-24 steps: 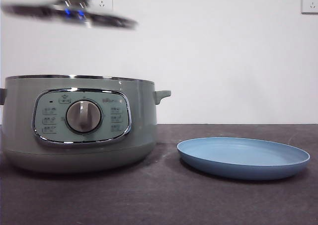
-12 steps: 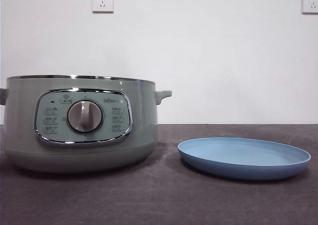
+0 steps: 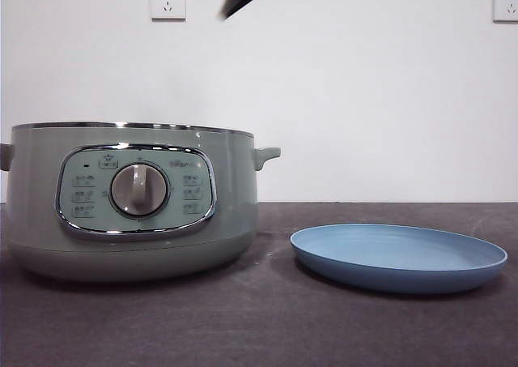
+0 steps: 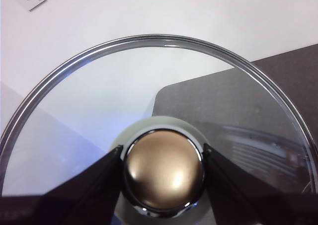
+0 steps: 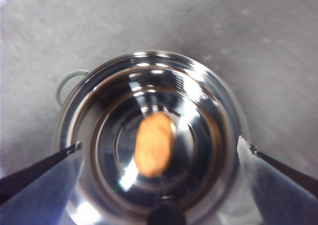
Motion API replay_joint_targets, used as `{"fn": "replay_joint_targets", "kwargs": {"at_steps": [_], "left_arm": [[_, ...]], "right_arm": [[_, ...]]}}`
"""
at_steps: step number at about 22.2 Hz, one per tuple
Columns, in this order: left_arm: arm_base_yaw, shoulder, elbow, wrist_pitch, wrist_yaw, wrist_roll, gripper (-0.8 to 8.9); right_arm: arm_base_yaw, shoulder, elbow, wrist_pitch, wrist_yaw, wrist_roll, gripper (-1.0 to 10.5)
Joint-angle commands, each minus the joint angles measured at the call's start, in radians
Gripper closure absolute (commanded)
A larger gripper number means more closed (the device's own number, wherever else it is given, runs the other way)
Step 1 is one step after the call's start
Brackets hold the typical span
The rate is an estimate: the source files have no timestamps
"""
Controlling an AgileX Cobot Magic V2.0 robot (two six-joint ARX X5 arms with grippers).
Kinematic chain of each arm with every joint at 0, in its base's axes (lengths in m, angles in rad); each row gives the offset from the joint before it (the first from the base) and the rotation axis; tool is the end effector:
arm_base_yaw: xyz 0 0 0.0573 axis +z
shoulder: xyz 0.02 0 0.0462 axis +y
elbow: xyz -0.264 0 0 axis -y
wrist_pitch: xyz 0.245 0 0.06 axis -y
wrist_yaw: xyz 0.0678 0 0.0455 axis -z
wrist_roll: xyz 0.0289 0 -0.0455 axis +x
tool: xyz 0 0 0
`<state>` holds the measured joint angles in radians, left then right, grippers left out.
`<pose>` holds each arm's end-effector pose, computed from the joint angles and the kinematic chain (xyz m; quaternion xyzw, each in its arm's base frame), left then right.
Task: Take the potato out from the steamer,put the potato on the plate,close the lid
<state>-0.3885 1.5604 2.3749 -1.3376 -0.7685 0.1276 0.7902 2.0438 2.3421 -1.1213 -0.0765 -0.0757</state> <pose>0.2098 -0.0642 0.5426 0.2016 0.2277 0.1683 0.9377 0.2958 0.3017 0.3970 -0.1711 0.3600 0.3988 0.8259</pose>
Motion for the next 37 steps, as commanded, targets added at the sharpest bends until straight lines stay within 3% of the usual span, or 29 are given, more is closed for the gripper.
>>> {"fn": "replay_joint_targets", "kwargs": {"at_steps": [1, 13, 14, 16, 17, 21, 26, 31, 34, 36, 37], "left_arm": [[-0.002, -0.008, 0.009, -0.048, -0.013, 0.004, 8.21], [-0.002, -0.008, 0.009, -0.048, 0.029, -0.001, 8.21], [-0.002, -0.008, 0.009, -0.048, 0.045, -0.001, 8.21], [-0.002, -0.008, 0.009, -0.048, 0.045, -0.001, 8.21], [-0.002, -0.008, 0.009, -0.048, 0.045, -0.001, 8.21], [-0.002, -0.008, 0.009, -0.048, 0.045, -0.001, 8.21], [-0.002, -0.008, 0.008, -0.048, 0.057, -0.001, 8.21], [-0.002, -0.008, 0.008, -0.047, 0.253, -0.003, 8.19], [-0.002, -0.008, 0.008, -0.042, 0.386, -0.002, 8.19], [-0.002, -0.008, 0.008, -0.040, 0.443, 0.000, 8.19], [-0.002, -0.008, 0.008, -0.040, 0.451, 0.000, 8.19]], "right_arm": [[0.026, 0.086, 0.015, 0.001, 0.042, -0.027, 3.8], [0.048, 0.365, 0.015, 0.035, 0.056, -0.049, 4.2], [0.048, 0.365, 0.015, 0.045, 0.057, -0.049, 5.4], [0.048, 0.365, 0.015, 0.043, 0.057, -0.062, 9.3], [0.045, 0.365, 0.015, 0.027, 0.056, -0.074, 9.6], [0.042, 0.340, 0.020, 0.032, 0.050, -0.072, 9.6], [-0.014, 0.030, 0.023, 0.029, 0.054, -0.071, 9.5], [-0.151, -0.284, 0.023, -0.112, 0.058, -0.055, 9.6], [-0.246, -0.339, 0.023, -0.253, 0.059, -0.033, 9.6], [-0.314, -0.338, 0.013, -0.259, 0.057, 0.048, 9.6], [-0.336, -0.338, 0.003, -0.259, 0.057, 0.052, 9.6]]}}
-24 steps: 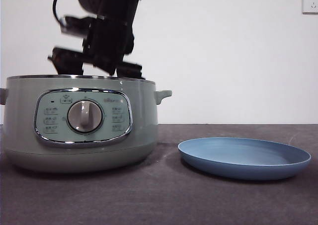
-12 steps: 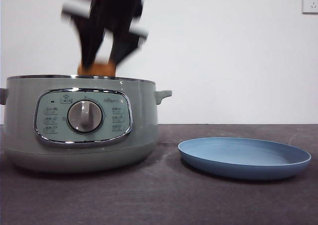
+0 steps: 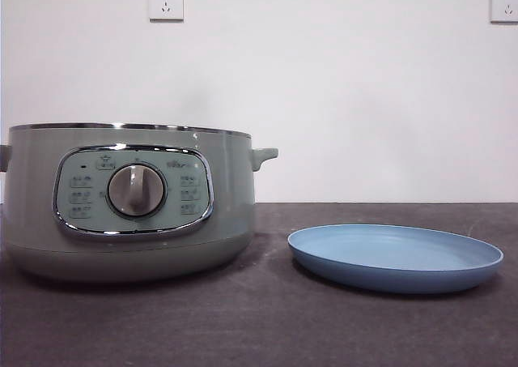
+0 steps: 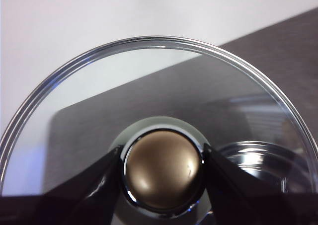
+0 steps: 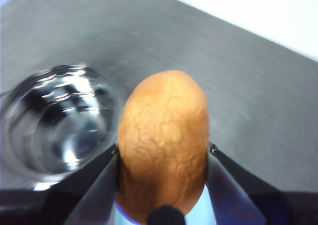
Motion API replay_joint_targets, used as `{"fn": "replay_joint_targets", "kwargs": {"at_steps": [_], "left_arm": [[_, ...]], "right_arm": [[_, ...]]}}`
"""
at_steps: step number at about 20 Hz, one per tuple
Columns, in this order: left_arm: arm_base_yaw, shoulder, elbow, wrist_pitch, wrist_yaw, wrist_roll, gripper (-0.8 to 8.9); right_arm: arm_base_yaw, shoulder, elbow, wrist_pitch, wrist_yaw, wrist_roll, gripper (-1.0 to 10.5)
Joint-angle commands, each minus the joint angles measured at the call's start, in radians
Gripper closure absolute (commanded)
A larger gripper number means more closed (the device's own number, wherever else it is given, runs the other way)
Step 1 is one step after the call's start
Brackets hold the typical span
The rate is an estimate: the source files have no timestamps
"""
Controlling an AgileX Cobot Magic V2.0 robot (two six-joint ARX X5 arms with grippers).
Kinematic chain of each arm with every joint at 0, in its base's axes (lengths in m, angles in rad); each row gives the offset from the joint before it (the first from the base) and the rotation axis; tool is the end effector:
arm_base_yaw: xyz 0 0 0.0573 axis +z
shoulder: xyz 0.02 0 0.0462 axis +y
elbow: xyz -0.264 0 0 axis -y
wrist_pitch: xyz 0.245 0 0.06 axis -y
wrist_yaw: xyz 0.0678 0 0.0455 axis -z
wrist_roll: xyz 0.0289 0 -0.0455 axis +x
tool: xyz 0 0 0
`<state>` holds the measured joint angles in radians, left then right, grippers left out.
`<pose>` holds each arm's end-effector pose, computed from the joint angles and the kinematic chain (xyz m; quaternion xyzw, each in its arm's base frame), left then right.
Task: Take the potato out from the steamer,put the potato on the plate,close the lid
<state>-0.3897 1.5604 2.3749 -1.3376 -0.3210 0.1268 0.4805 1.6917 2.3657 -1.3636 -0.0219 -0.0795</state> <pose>0.2109 -0.0768 0.5393 0.1510 0.2398 -0.0485 0.9578 0.2484 0.1302 0.5038 -0.1130 0.3196 0.2468 0.9078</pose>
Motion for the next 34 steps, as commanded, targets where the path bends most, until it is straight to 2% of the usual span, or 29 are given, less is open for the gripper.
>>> {"fn": "replay_joint_targets", "kwargs": {"at_steps": [1, 4, 9, 14, 24, 28, 34], "left_arm": [[-0.001, -0.008, 0.008, -0.040, 0.012, 0.001, 8.19], [-0.001, -0.007, 0.008, -0.042, 0.016, 0.001, 8.19], [-0.001, -0.006, 0.008, -0.043, 0.016, 0.001, 8.18], [-0.001, -0.005, 0.008, -0.043, 0.016, 0.001, 8.19], [-0.001, -0.005, 0.008, -0.042, 0.017, 0.000, 8.18], [-0.001, -0.005, 0.008, -0.042, 0.017, 0.000, 8.18], [-0.001, -0.005, 0.008, -0.044, 0.017, 0.000, 8.18]], "right_arm": [[-0.038, 0.017, -0.033, -0.017, 0.002, 0.060, 9.6], [-0.040, 0.020, -0.089, -0.016, 0.002, 0.083, 9.6], [-0.039, 0.022, -0.333, -0.006, 0.002, 0.082, 9.6], [-0.039, 0.022, -0.603, 0.146, -0.004, 0.083, 9.6], [-0.040, 0.023, -1.022, 0.506, -0.005, 0.087, 9.6], [-0.040, 0.024, -1.120, 0.585, -0.005, 0.087, 9.6], [-0.042, 0.095, -1.147, 0.608, -0.005, 0.085, 9.6]]}}
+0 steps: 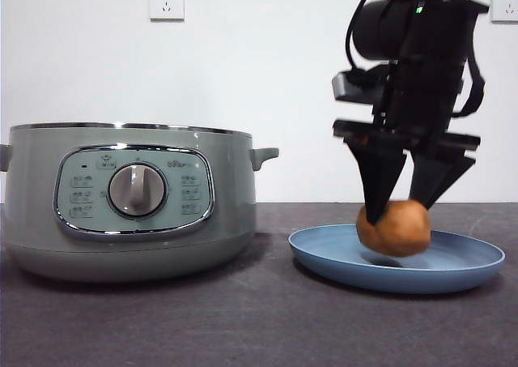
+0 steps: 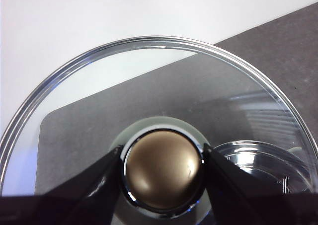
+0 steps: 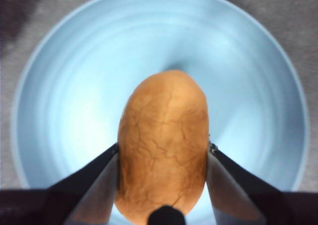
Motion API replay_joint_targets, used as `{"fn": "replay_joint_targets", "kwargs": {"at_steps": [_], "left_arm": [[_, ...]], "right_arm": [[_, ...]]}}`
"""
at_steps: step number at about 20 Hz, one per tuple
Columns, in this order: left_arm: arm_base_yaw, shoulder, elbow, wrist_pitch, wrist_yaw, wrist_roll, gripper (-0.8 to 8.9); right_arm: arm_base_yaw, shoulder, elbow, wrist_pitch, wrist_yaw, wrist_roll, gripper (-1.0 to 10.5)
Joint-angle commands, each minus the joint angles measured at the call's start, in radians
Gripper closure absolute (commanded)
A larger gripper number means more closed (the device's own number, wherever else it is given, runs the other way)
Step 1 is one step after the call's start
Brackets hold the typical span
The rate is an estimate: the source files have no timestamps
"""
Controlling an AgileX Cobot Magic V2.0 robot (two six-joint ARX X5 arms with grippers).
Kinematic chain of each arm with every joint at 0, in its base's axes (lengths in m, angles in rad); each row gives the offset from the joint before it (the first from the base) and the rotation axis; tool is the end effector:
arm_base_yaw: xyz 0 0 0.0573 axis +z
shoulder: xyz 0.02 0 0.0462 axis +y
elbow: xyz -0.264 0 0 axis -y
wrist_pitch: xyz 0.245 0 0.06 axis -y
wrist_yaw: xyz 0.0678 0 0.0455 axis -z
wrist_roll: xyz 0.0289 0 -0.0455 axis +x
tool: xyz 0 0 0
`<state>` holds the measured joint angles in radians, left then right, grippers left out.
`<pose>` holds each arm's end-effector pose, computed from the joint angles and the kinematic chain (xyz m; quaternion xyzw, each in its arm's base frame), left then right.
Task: Take the potato out from the steamer,put the potato on the plate,close the lid
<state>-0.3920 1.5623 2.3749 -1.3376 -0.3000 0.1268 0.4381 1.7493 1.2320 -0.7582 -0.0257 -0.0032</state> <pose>0.2114 -0.0781 0.5388 0.1490 0.2408 -0.0598 0.9572 0.3054 0.1439 0.2018 -0.1232 0.5825 0.1856 0.7817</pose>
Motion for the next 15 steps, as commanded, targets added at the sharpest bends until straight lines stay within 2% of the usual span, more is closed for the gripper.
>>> {"fn": "replay_joint_targets", "kwargs": {"at_steps": [1, 4, 5, 7, 8, 12, 15], "left_arm": [[0.001, -0.007, 0.008, -0.045, -0.004, 0.000, 8.19], [0.001, -0.007, 0.008, -0.047, -0.004, 0.000, 8.18], [0.001, -0.007, 0.008, -0.047, -0.004, 0.000, 8.19], [0.001, -0.007, 0.008, -0.047, -0.004, 0.000, 8.18], [0.001, -0.007, 0.008, -0.047, -0.004, 0.000, 8.18], [0.001, -0.007, 0.008, -0.047, 0.006, 0.000, 8.18], [0.001, -0.007, 0.008, -0.047, 0.135, 0.009, 8.18]], "right_arm": [[0.000, 0.052, -0.013, 0.003, -0.001, 0.009, 9.6], [0.000, 0.056, -0.013, 0.011, -0.001, 0.010, 9.3], [0.000, 0.053, -0.013, 0.003, -0.001, 0.010, 8.7], [-0.005, 0.052, -0.013, -0.011, 0.000, 0.010, 6.4], [-0.006, 0.052, -0.013, -0.012, 0.000, 0.010, 5.9], [-0.006, 0.016, -0.002, -0.014, -0.001, 0.011, 5.9], [-0.006, -0.072, 0.003, -0.014, -0.002, 0.014, 6.0]]}}
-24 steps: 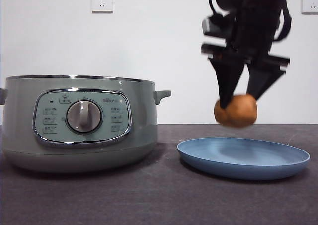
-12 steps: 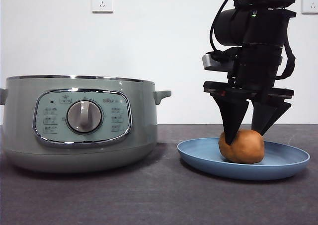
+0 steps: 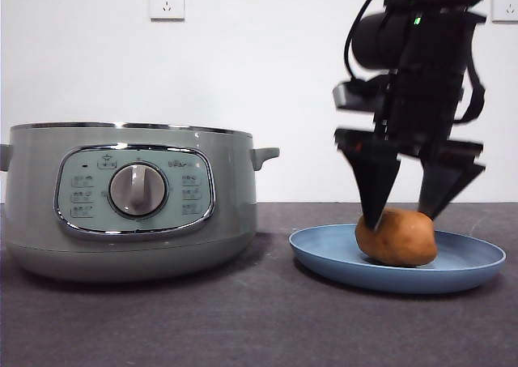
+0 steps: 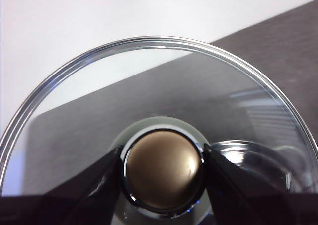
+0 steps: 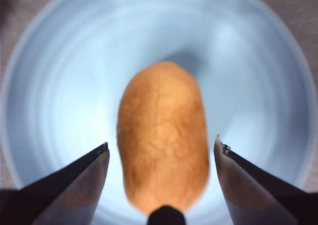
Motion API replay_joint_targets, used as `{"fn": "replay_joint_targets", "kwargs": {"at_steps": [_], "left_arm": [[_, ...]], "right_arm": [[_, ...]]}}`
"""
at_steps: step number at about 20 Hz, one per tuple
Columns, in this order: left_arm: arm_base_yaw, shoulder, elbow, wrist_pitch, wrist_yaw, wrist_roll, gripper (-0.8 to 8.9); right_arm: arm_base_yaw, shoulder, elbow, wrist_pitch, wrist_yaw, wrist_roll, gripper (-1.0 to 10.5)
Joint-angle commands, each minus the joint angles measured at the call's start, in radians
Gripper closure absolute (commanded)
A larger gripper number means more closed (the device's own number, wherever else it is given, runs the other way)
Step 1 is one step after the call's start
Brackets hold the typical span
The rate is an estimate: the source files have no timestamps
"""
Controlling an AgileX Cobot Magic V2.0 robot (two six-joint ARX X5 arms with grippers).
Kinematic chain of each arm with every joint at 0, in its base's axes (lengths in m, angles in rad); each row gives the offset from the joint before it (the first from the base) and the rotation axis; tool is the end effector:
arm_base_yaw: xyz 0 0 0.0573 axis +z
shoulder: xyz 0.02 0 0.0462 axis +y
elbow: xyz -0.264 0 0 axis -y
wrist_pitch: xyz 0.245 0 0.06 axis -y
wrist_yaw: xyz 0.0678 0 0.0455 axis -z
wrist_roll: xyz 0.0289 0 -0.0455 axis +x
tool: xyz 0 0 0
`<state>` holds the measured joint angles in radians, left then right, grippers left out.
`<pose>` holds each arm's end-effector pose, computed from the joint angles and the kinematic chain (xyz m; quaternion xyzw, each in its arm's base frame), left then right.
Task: Take the potato out from the steamer,put the potato on the plate,close the lid
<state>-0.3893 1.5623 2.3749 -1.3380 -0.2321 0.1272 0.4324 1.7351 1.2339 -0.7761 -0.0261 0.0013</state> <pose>0.2113 -0.0795 0.5385 0.1404 0.2419 -0.0914 0.9557 0.3037 0.1410 0.2063 -0.1198 0.5840 0.1821 0.7820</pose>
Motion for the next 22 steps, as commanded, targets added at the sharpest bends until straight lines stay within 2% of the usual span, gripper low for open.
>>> {"fn": "replay_joint_targets", "kwargs": {"at_steps": [1, 7, 11, 15, 20, 22], "left_arm": [[-0.002, -0.007, 0.008, -0.046, 0.111, 0.017, 8.18], [0.000, 0.018, -0.034, -0.014, 0.257, 0.080, 8.21], [0.000, 0.019, -0.205, 0.094, 0.270, 0.085, 8.21], [0.000, 0.018, -0.416, 0.268, 0.347, 0.086, 8.21], [0.034, 0.018, -0.633, 0.357, 0.358, 0.082, 8.21], [0.059, 0.018, -0.697, 0.401, 0.425, 0.079, 8.21]], "right_arm": [[0.000, -0.097, 0.002, 0.002, -0.001, 0.010, 6.0], [-0.001, -0.381, 0.002, -0.026, 0.000, 0.015, 6.0], [-0.001, -0.521, 0.002, -0.026, 0.005, 0.035, 6.0], [-0.001, -0.587, 0.002, -0.032, 0.007, 0.035, 6.0], [-0.004, -0.594, 0.002, -0.055, 0.007, 0.035, 6.0], [-0.006, -0.594, 0.002, -0.055, 0.007, 0.036, 6.0]]}}
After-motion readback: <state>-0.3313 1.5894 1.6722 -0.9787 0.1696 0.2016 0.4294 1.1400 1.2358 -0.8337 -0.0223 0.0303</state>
